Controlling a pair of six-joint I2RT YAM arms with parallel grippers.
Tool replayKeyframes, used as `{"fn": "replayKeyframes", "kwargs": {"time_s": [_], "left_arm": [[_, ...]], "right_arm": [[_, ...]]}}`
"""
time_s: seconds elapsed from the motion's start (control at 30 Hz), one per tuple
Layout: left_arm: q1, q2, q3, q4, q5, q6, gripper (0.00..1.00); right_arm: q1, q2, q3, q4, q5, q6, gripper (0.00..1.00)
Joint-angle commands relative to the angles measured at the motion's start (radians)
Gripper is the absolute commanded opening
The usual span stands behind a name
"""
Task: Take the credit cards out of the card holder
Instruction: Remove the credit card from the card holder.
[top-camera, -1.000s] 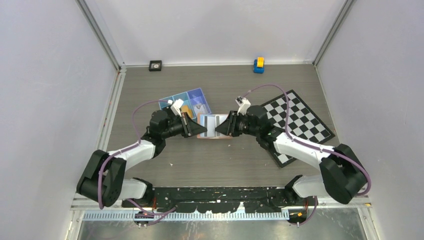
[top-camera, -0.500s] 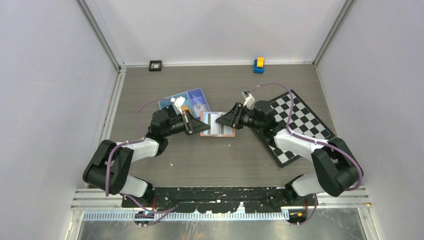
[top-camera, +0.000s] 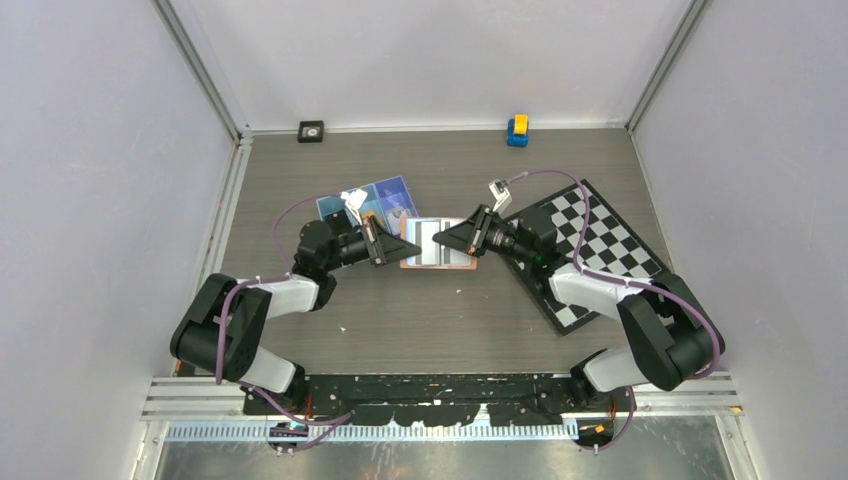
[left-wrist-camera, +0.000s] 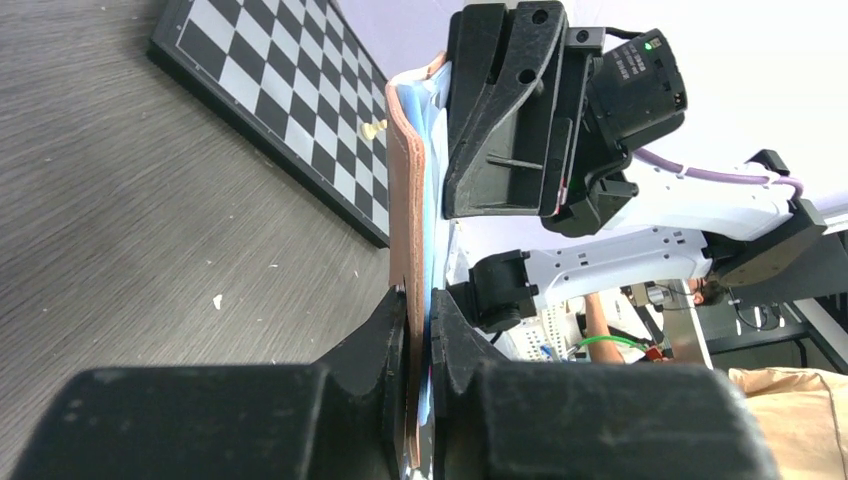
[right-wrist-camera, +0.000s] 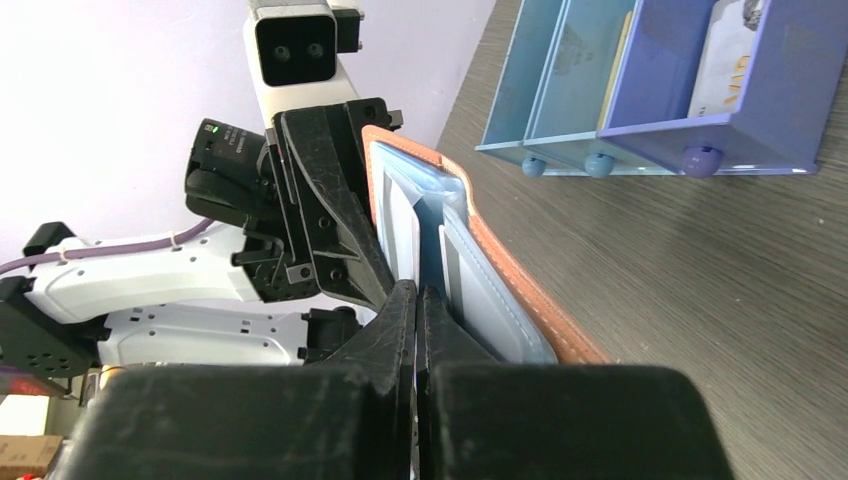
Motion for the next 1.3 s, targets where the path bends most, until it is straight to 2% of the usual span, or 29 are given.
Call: {"fn": "replayKeyframes", "kwargs": {"time_s": [0.0, 0.13, 0.23, 0.47, 0.77, 0.83, 0.9, 1.27], "left_arm": [[0.007, 0.004, -0.002, 0.14, 0.02, -0.03, 0.12], [0.023, 0.02, -0.015, 0.202, 0.022, -0.067, 0.15], [0.042, 0.036, -0.028, 0.267, 0.024, -0.104, 0.0], [0.072, 0.057, -0.043, 0.351, 0.023, -0.154, 0.0], [0.074, 0.048, -0.045, 0.331, 0.022, -0.141, 0.0], [0.074, 0.046, -0.045, 0.322, 0.02, -0.139, 0.0], [0.074, 0.044, -0.045, 0.322, 0.02, -0.139, 0.0], [0.061, 0.044, -0.039, 0.322, 0.025, -0.142, 0.0]], "right_arm": [[0.002, -0.037, -0.014, 0.107, -0.035, 0.033, 0.0], [0.001, -0.032, -0.01, 0.098, -0.036, 0.03, 0.01], [0.0, -0.034, -0.006, 0.071, -0.025, 0.014, 0.0], [-0.011, -0.057, 0.001, -0.045, 0.032, -0.03, 0.0], [-0.021, -0.054, -0.003, -0.033, 0.021, -0.02, 0.01], [-0.021, -0.041, -0.002, 0.006, -0.009, -0.002, 0.17], [-0.016, -0.021, -0.006, 0.051, -0.026, 0.022, 0.26], [0.014, 0.04, 0.023, 0.078, -0.053, 0.032, 0.34]]}}
